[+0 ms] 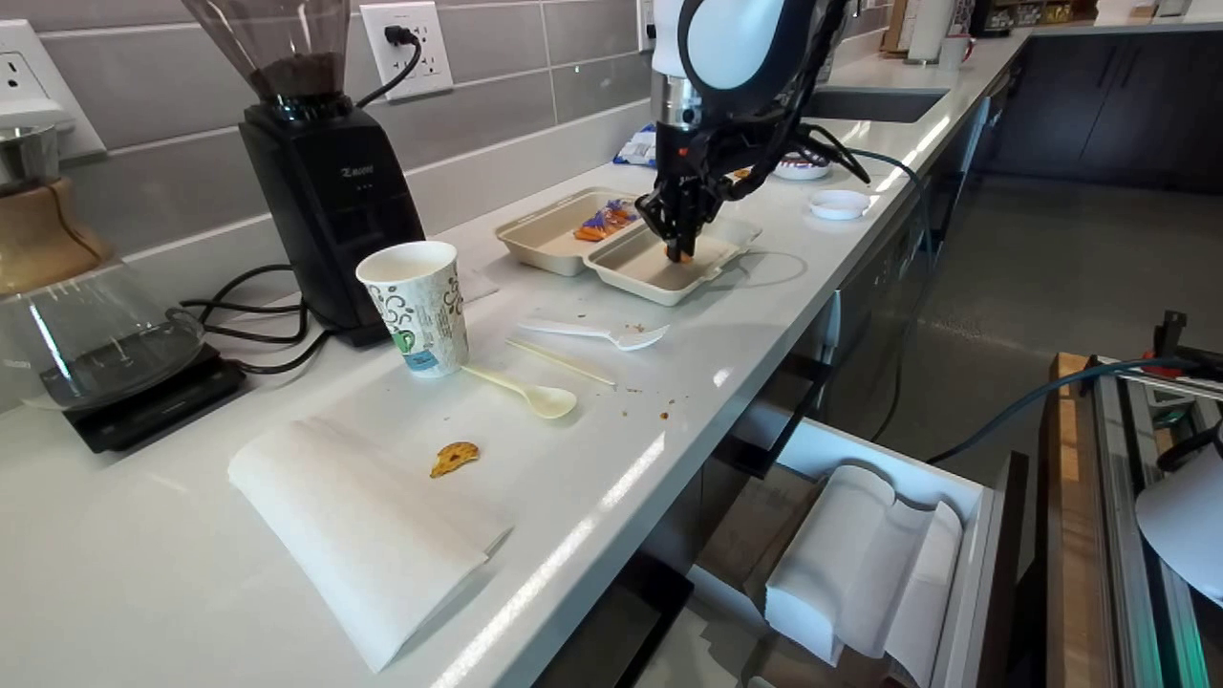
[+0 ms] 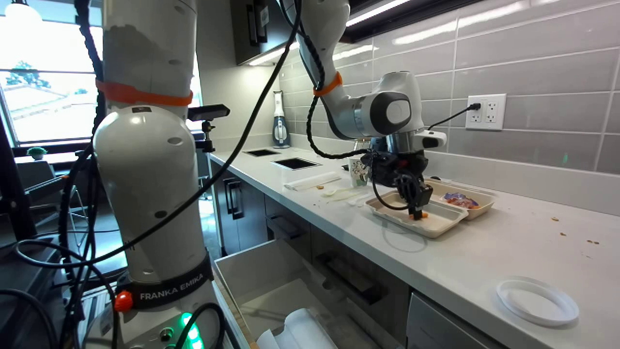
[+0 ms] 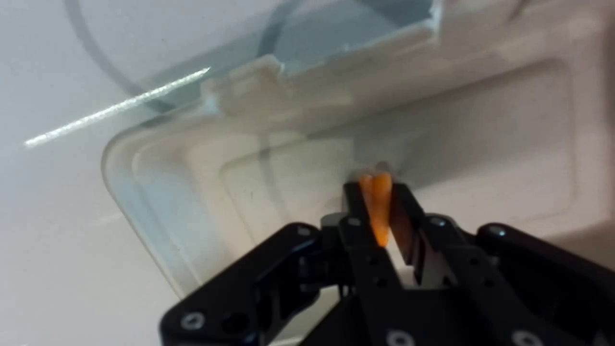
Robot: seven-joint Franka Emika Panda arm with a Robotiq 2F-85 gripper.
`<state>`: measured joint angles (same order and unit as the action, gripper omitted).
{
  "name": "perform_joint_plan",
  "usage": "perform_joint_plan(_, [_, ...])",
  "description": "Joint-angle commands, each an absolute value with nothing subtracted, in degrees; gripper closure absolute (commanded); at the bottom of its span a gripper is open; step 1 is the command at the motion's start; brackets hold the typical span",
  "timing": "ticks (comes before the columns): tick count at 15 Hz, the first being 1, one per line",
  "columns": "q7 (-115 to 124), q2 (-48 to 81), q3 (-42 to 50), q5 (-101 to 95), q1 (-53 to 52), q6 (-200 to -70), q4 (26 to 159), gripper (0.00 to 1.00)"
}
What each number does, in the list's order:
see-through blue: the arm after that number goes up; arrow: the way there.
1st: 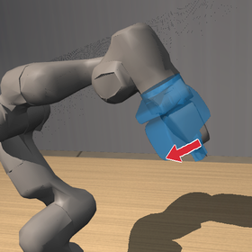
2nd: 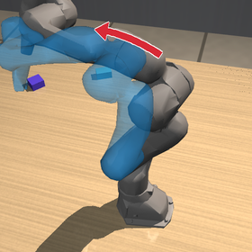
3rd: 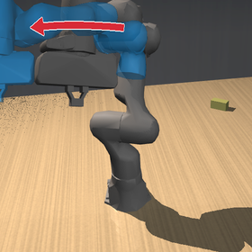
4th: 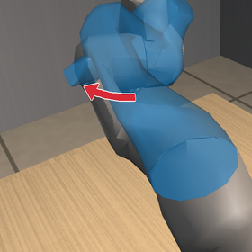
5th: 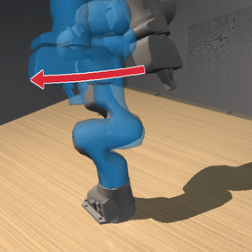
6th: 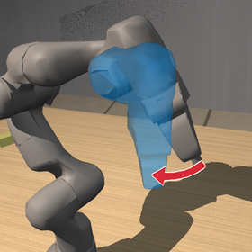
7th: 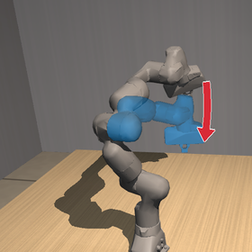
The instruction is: Put the orange objects in the plastic
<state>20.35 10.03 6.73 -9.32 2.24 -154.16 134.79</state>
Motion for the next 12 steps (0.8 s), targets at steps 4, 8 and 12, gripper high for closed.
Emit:
perform_joint_plan(4, [20.59, 5.83, 7.17, -9.65, 1.70, -154.73, 137.02, 0.95])
perform_joint_plan(8, [20.21, 2.69, 6.28, -10.31, 1.59, -153.55, 138.15, 0.95])
perform_joint_plan(12, [20.00, 0.42, 5.78, -11.62, 2.08, -153.14, 138.73, 0.95])
